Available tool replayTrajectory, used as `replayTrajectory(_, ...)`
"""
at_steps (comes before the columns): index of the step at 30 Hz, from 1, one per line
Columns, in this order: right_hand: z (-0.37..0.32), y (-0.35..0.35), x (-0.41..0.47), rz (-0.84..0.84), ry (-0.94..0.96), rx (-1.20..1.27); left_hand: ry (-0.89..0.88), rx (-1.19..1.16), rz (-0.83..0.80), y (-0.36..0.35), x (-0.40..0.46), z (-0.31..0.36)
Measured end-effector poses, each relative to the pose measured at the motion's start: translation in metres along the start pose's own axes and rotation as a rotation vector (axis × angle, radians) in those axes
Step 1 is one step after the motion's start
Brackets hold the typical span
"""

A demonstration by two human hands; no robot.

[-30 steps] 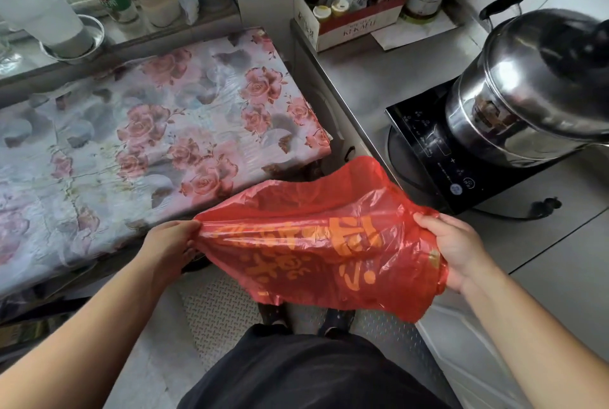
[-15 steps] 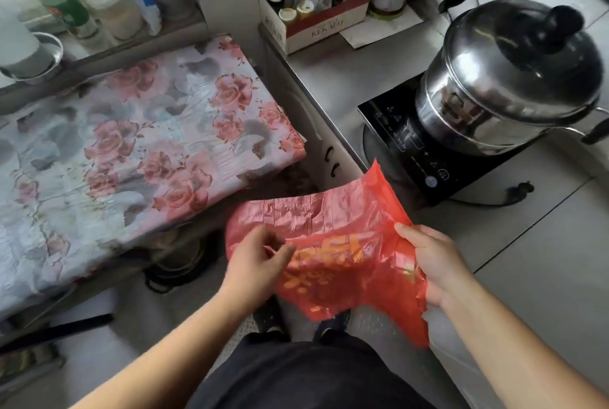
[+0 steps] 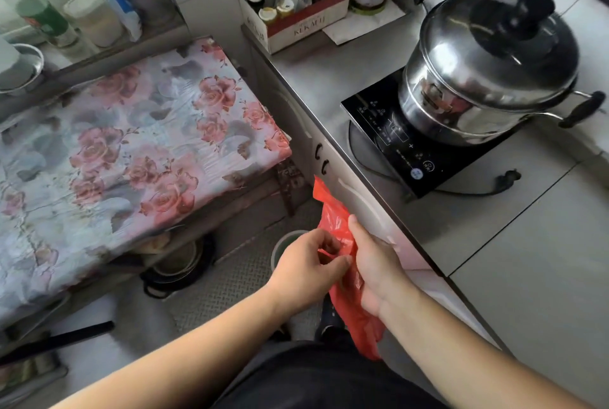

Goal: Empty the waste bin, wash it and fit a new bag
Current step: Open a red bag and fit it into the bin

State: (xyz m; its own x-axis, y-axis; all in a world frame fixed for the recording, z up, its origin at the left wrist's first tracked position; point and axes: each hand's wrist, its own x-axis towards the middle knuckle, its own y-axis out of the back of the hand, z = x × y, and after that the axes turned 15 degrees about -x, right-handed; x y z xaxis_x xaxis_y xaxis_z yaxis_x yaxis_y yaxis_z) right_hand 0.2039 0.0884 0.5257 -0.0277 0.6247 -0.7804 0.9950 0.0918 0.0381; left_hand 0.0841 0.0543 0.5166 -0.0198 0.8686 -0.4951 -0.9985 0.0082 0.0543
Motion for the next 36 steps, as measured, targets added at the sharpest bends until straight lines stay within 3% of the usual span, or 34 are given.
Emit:
replayTrajectory(4, 0.007, -0.006, 0.002, -0.022, 0.061, -0.021, 0.044, -0.033, 0.087, 0.000, -0.001, -0.003)
replayTrajectory(7, 0.011, -0.007, 0.000, -0.110, 0.085, 0.052, 0.229, -0.448, 0.170, 0.004, -0.001, -0.004)
replayTrajectory(10, 0.015, 0.001, 0.005, -0.119, 0.152, -0.225, 0.356, -0.752, 0.269, 0.018, -0.001, -0.006)
replayTrajectory(13, 0.015, 0.009, 0.012, -0.069, 0.196, -0.492, 0.426, -0.859, 0.340, 0.035, 0.002, -0.012)
replayTrajectory(16, 0.016, 0.016, 0.025, 0.023, 0.193, -0.666, 0.375, -0.877, 0.381, 0.045, 0.006, -0.019)
replayTrajectory(19, 0.020, 0.023, 0.037, 0.099, 0.196, -0.835, 0.239, -0.655, 0.298, 0.061, 0.003, -0.027)
replayTrajectory(23, 0.024, 0.033, 0.049, 0.170, 0.232, -1.082, 0.125, 0.287, 0.207, 0.087, 0.005, -0.050)
replayTrajectory(25, 0.027, 0.038, 0.053, 0.198, 0.249, -1.188, 0.151, 0.568, 0.218, 0.099, 0.007, -0.059)
replayTrajectory(29, 0.036, 0.047, 0.060, 0.282, 0.260, -1.351, 0.203, 0.729, 0.282, 0.120, 0.009, -0.080)
replayTrajectory(36, 0.046, 0.067, 0.062, 0.378, 0.176, -1.527, 0.326, 0.715, 0.414, 0.144, 0.005, -0.099)
